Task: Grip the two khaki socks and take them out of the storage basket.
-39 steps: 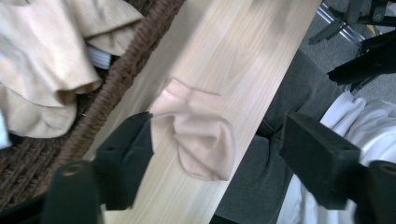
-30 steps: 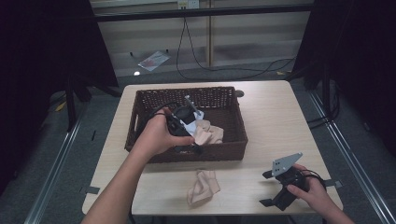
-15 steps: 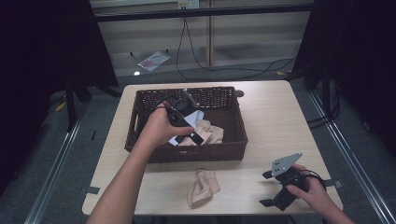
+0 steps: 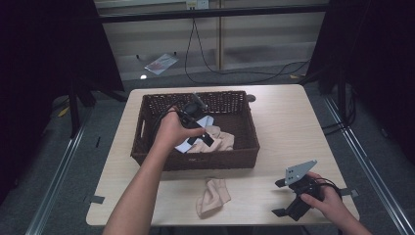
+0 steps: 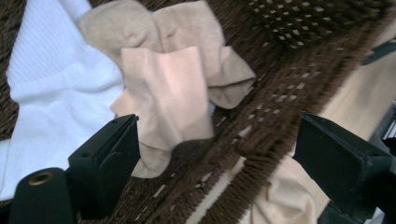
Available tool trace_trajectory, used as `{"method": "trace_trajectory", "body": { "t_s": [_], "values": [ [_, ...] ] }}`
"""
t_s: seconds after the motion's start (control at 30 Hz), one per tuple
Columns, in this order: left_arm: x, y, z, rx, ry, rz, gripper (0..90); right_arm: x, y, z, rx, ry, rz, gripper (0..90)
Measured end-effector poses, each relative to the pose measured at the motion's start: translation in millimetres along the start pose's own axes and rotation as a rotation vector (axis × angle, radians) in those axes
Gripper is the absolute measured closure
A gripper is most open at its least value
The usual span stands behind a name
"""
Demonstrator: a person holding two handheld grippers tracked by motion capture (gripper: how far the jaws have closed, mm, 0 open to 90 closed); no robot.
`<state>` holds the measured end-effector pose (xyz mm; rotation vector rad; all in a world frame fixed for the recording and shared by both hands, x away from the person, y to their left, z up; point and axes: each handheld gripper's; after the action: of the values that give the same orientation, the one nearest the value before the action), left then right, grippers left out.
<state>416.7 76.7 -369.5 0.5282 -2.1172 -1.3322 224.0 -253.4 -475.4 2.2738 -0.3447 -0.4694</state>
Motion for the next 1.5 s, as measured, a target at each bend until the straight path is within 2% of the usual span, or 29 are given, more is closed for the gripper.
{"method": "trace_trajectory", "body": {
  "t_s": [0.07, 0.17, 0.53, 1.0, 1.17, 1.5],
  "values": [
    [-4.1, -4.1, -0.3, -0.011, 0.006, -0.001, 14.1, 0.2, 0.0, 0.1, 0.001, 0.003, 0.001, 1.9],
    [-8.6, -11.2, -0.7, -0.003, 0.044, -0.002, 14.0, 0.4, 0.2, 0.3, -0.001, -0.001, 0.001, 1.9],
    [-18.8, -25.3, -1.3, -0.02, 0.075, -0.025, 14.9, 0.5, -0.2, 0.3, -0.002, 0.006, 0.003, 1.9],
    [-22.0, -38.3, -1.6, -0.032, 0.053, -0.026, 20.0, 0.1, -0.8, 0.1, -0.009, 0.003, 0.002, 1.9],
    [-22.7, -42.2, -1.5, -0.052, 0.01, -0.018, 21.1, 0.0, -0.7, 0.2, -0.008, 0.003, 0.001, 1.8],
    [-22.3, -50.3, -2.2, -0.062, -0.016, 0.0, 26.2, 0.0, -0.7, 0.1, -0.006, 0.004, 0.001, 1.9]
  ]
}}
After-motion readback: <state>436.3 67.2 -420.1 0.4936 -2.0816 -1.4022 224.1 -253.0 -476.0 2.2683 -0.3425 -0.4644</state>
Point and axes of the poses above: each handheld gripper's, and its own axes: y roughly backward along the jaws, z roughly out of its underside, x roughly to its right, and after that the axes turned 2 degrees about -z, right-handed
